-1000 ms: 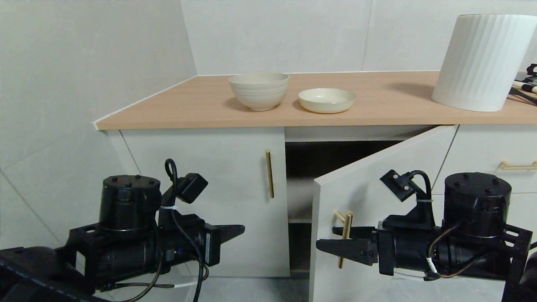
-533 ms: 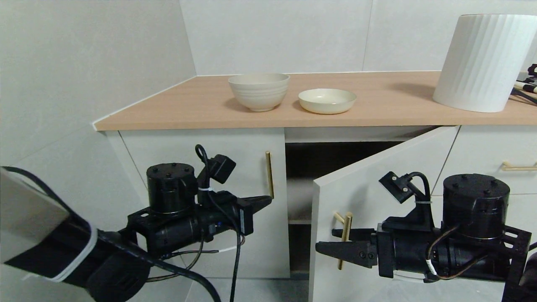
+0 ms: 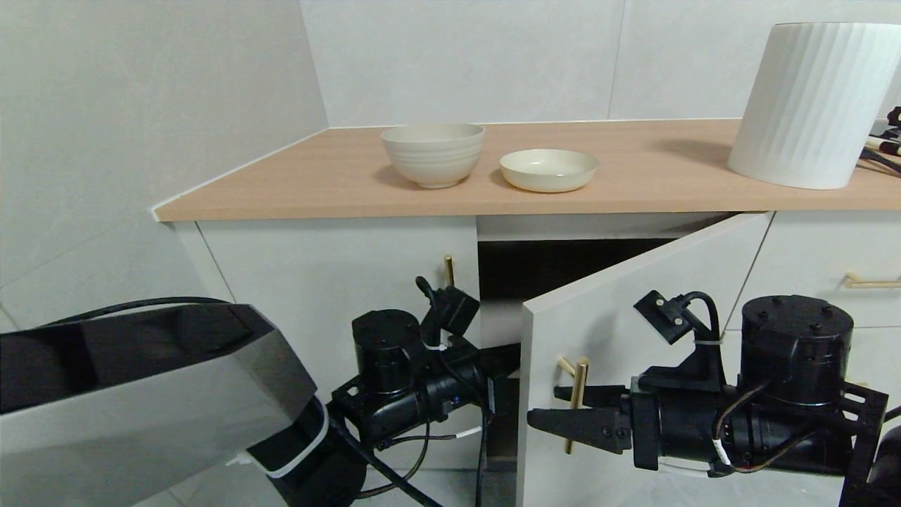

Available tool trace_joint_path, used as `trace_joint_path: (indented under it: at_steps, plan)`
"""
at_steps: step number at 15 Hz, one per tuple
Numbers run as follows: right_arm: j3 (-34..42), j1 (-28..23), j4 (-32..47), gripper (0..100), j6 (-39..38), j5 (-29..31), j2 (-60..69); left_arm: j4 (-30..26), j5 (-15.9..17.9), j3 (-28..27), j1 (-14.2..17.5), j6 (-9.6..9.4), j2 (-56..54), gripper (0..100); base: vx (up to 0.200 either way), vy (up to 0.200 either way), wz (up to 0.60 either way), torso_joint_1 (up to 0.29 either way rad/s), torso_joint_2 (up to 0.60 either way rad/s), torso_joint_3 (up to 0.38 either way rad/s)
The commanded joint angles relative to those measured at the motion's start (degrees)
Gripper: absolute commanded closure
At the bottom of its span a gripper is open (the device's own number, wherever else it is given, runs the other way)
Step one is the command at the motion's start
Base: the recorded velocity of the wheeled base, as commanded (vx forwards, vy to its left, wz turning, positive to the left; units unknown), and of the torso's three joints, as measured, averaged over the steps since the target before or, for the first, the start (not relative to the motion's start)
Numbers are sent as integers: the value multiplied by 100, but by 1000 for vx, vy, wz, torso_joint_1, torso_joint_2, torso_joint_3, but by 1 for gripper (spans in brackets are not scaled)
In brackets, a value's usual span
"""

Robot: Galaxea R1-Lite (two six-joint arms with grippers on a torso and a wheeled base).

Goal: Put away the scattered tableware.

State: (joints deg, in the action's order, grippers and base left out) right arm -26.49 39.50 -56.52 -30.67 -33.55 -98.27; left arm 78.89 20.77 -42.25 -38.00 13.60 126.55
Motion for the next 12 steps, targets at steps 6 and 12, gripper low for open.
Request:
trace_joint_path:
  at_steps: [6,12]
  plan:
    - [329,-30,-325,0,914,1237,141,110,-152,-46,-146,11,230,100,0,0,0,0,0,0]
    - [970,120,-176,0,993,1360,1398,110,-161,7,-146,11,115,100,0,0,0,0,0,0]
